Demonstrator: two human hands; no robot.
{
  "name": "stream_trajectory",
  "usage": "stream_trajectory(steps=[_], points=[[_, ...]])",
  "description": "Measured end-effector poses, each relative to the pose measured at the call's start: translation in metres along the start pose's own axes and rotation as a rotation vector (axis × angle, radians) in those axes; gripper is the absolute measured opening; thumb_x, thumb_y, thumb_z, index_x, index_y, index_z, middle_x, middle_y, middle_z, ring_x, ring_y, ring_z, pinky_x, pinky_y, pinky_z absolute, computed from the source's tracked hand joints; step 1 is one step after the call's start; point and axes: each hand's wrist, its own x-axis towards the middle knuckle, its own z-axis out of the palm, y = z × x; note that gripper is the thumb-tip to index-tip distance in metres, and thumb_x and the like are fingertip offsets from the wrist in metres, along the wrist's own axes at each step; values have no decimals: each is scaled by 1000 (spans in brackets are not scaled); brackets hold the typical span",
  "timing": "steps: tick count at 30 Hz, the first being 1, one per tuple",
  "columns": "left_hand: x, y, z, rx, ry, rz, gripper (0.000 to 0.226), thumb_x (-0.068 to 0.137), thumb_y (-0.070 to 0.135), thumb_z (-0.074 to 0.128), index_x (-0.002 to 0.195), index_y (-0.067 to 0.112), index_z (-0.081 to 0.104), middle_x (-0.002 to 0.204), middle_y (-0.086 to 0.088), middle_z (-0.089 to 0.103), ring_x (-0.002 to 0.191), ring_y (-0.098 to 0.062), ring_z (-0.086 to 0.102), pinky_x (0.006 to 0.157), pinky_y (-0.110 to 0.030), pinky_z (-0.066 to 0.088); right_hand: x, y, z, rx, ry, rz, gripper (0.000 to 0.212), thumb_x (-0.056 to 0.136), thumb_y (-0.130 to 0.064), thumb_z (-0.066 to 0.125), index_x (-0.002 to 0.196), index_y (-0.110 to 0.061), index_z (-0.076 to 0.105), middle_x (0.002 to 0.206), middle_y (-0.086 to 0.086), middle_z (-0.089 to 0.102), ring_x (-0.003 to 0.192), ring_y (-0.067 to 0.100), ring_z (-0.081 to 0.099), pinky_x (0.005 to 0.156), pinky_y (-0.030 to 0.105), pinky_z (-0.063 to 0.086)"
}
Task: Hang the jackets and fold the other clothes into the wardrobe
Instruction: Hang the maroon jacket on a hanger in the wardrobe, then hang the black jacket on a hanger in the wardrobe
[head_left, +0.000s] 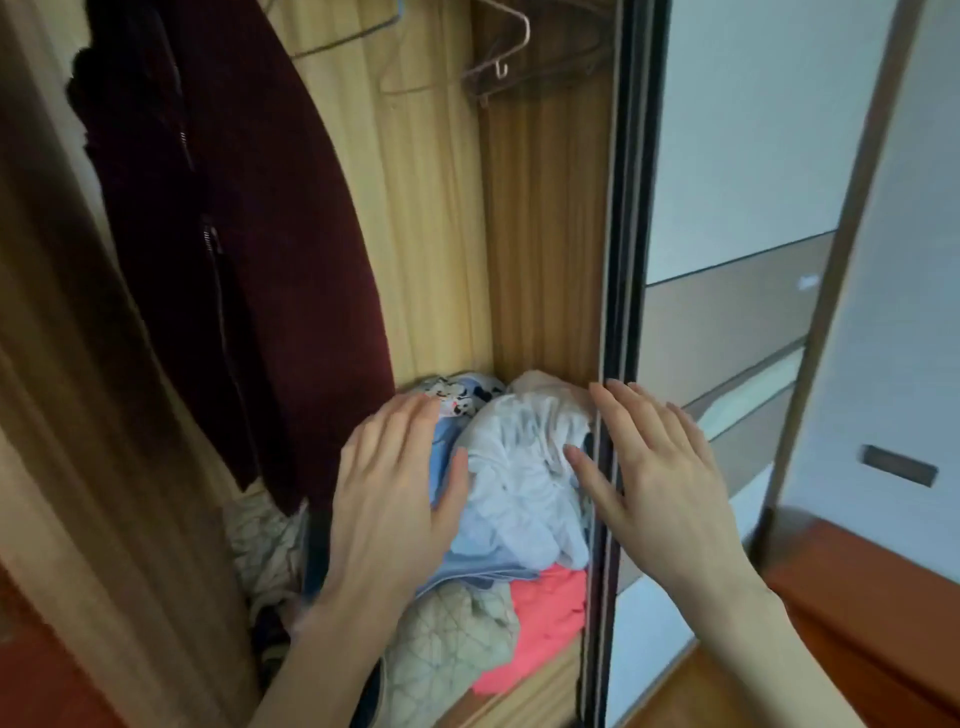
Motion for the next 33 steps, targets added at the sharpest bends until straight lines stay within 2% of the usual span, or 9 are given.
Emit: stream_trajectory(steps=[5,7,12,16,20,23,26,30,33], points=[[1,76,65,-212,-45,98,51,101,39,51,142,9,55,142,-7,59,134,-28,53,114,-40,37,-47,76,-36,-171,-54,164,68,105,-61,38,158,-19,43,161,3,46,153,22,37,128,44,23],[-1,115,90,-297,-76,131,49,101,38,51,141,9,55,140,-8,60,133,-30,53,112,-43,40,-69,109,-53,-239,-69,252,69,105,-63,35,159,-22,42,163,1,43,155,22,33,128,43,19],[-6,216,136,-501,-135,228,48,104,39,47,142,11,54,142,-5,58,134,-29,52,113,-41,39,-131,180,-96,-305,-29,421,64,104,-57,43,154,-18,49,158,4,51,151,24,41,123,52,35],[-9,311,159,-614,-193,318,48,104,37,46,139,6,56,139,-11,61,133,-33,54,114,-44,38,-184,236,-136,-364,-45,581,64,106,-59,43,158,-22,42,163,0,44,155,18,32,128,46,25],[-22,408,172,-738,-228,420,49,104,37,48,139,5,58,141,-13,62,134,-32,54,114,-46,41,-246,286,-179,-410,66,765,67,104,-63,38,157,-22,44,162,-2,46,155,16,32,128,47,26],[-40,481,179,-820,-291,511,51,104,41,47,143,10,56,146,-10,59,139,-28,52,117,-47,41,-293,316,-210,-479,101,878,64,105,-61,41,157,-23,44,162,-3,46,155,15,31,129,44,23],[-64,550,178,-871,-389,592,54,104,47,47,148,17,53,152,-5,55,144,-23,47,118,-46,41,-337,337,-241,-550,127,970,61,106,-55,50,155,-20,46,160,-2,47,155,17,33,127,46,26],[-93,630,172,-1022,-421,751,52,105,44,46,146,13,54,149,-7,57,143,-24,48,116,-50,43,-384,349,-281,-667,224,1086,60,106,-54,47,154,-18,48,158,-2,49,154,16,34,127,44,25],[-111,684,165,-1123,-468,850,52,106,44,45,146,12,54,148,-6,57,143,-23,48,115,-51,42,-415,353,-308,-764,302,1168,56,105,-45,59,151,-15,51,157,0,51,153,17,37,126,46,27]])
